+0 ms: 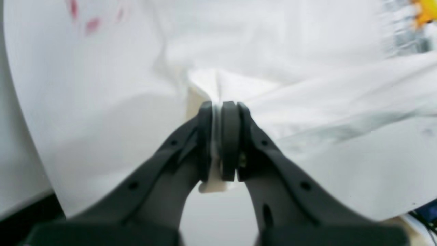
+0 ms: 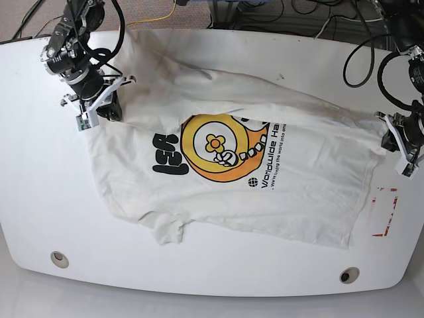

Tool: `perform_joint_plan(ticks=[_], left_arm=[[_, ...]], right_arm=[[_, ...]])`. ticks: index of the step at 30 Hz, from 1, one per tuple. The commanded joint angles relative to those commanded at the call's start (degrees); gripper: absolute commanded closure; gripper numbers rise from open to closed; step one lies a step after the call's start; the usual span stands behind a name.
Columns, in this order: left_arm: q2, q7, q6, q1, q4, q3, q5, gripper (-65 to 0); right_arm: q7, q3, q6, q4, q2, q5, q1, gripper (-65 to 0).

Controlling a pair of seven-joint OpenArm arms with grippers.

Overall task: Layout the t-shirt on the table in an organized manner, then fold the t-shirt properly
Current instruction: 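Pull the collar edge with both grippers away from the hem to straighten, then open both grippers and release the shirt's collar edge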

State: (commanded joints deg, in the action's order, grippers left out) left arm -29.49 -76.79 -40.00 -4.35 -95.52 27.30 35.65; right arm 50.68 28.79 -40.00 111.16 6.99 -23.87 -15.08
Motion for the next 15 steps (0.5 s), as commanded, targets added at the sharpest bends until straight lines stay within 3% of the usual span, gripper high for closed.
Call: perform_joint_plan(ticks=[10,15], left_arm=[[-0.2,0.3,0.0,-3.8,6.3,-0.1,-2.2,-3.8],[-0.4,4.6,0.0,-3.5,8.4,-1.4,-2.2,-3.8]], right_arm=[[0.0,-1.1,0.0,-5.1,1.9,0.1,4.0,0.0],[0.0,-1.4,0.0,-6.8,3.5,0.1,5.7,0.0]])
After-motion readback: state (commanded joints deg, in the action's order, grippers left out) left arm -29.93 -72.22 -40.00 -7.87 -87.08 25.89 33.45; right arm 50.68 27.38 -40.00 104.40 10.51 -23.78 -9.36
